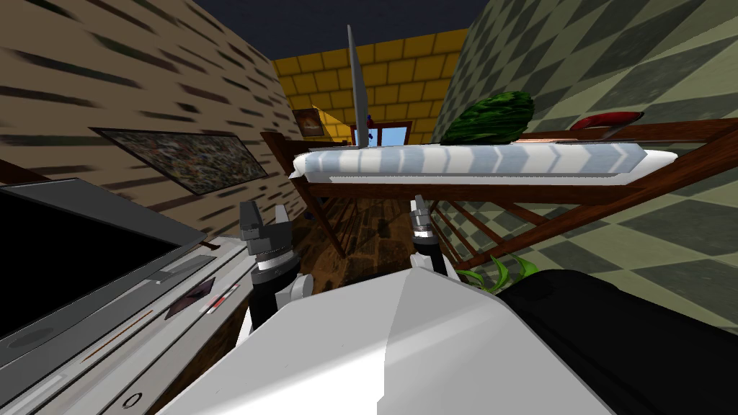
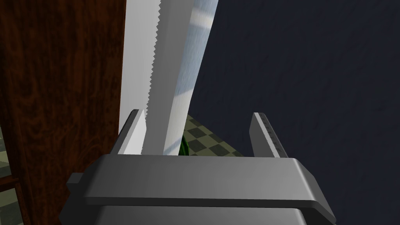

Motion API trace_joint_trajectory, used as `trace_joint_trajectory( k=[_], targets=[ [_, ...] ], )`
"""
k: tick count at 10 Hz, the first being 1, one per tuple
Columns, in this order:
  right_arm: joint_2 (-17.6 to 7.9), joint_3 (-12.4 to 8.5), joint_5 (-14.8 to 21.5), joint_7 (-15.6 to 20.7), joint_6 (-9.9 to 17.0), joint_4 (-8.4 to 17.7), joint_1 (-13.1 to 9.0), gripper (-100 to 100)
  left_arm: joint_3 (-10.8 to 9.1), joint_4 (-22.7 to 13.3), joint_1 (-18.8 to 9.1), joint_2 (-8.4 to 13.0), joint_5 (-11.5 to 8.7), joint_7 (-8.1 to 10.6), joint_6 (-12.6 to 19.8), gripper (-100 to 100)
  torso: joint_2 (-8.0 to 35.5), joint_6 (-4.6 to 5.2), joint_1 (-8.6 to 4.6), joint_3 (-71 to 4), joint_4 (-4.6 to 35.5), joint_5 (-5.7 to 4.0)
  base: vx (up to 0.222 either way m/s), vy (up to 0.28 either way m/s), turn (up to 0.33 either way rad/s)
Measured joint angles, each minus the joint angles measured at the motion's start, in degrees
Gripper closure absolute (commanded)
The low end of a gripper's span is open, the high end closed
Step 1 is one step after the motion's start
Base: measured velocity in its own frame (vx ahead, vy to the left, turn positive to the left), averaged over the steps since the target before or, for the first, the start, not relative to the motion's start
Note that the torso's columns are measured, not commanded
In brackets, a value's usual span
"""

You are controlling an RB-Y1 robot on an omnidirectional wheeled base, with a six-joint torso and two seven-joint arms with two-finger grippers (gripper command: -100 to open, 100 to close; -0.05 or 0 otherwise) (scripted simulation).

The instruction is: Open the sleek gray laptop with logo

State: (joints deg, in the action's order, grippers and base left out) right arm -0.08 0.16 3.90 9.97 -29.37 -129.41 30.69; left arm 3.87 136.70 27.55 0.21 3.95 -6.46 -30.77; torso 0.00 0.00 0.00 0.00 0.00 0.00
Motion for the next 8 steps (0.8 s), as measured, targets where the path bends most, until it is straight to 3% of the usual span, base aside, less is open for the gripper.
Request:
trace_joint_trajectory(
  k=[8],
  targets=[
    [0.0,0.0,0.0,0.0,0.0,0.0,0.0,0,0.00,0.0,0.0,0.0,0.0,0.00,0.0,0,0.0,0.00,0.00,0.0,0.0,0.00,0.000,0.000,0.000]
  ],
)
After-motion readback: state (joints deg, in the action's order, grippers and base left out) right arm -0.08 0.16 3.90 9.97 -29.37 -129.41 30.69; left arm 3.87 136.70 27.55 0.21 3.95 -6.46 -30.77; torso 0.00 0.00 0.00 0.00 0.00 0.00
